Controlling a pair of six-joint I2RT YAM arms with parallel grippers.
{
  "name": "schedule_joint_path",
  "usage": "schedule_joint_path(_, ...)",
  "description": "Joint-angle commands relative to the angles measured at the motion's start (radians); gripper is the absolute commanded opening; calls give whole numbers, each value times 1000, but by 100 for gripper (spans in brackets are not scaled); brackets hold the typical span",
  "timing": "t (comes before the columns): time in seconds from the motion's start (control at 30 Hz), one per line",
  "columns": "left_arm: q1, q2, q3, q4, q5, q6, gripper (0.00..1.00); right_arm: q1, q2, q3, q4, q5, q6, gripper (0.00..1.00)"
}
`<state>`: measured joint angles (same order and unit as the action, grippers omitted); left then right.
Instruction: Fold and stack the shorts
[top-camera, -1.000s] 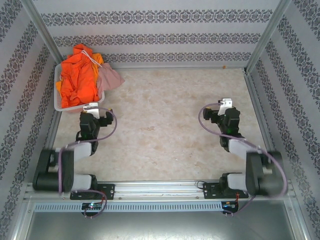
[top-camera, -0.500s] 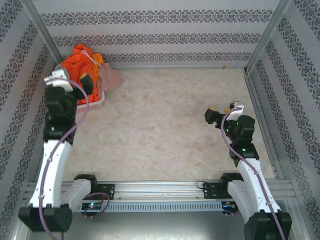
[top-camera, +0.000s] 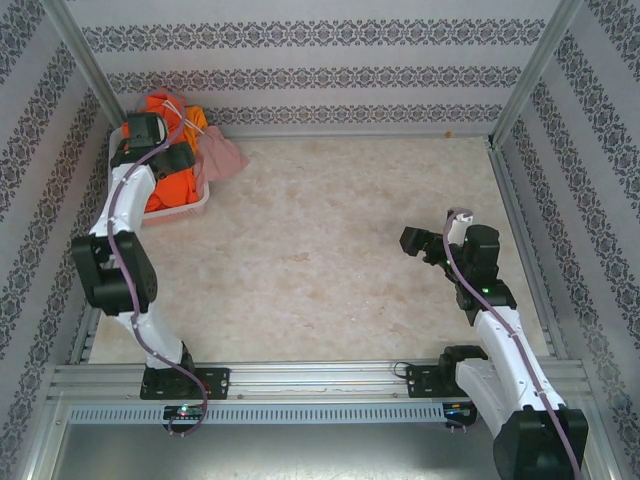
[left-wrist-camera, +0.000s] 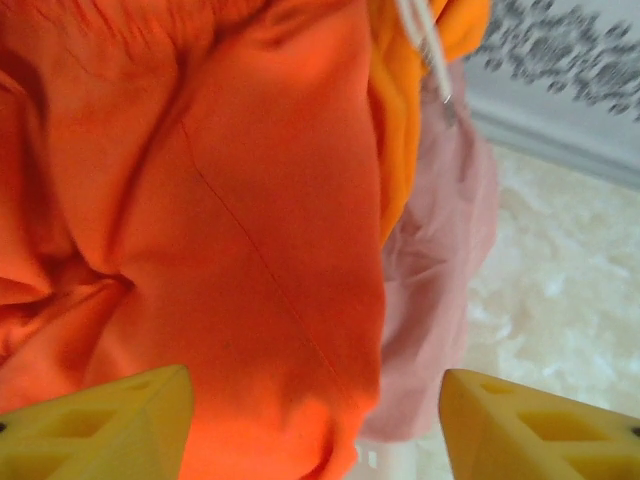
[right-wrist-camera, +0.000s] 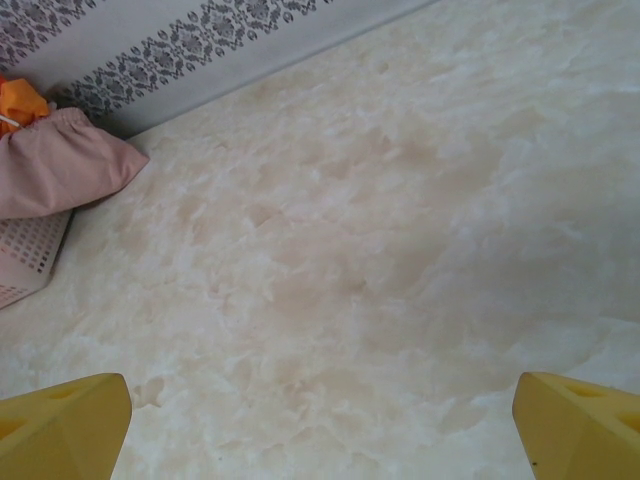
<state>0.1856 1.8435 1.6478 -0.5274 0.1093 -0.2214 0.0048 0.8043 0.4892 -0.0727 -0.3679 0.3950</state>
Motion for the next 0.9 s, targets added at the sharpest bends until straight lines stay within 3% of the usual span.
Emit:
schedule_joint_path(0.0, 9, 59, 84, -100, 13, 11, 59, 14, 5, 20, 2, -7, 8, 98)
schedule_joint_path(0.2, 9, 122, 114, -115, 26, -11, 25, 18, 17, 17, -2, 0, -1, 98)
schedule_joint_path(0.37, 9, 57, 107, -103, 13, -21, 3, 17, 6, 11, -5, 6, -2, 98)
schedule_joint_path(0.87, 9, -261, 297, -115, -143, 10, 0, 18, -36, 14, -6, -9, 25, 98)
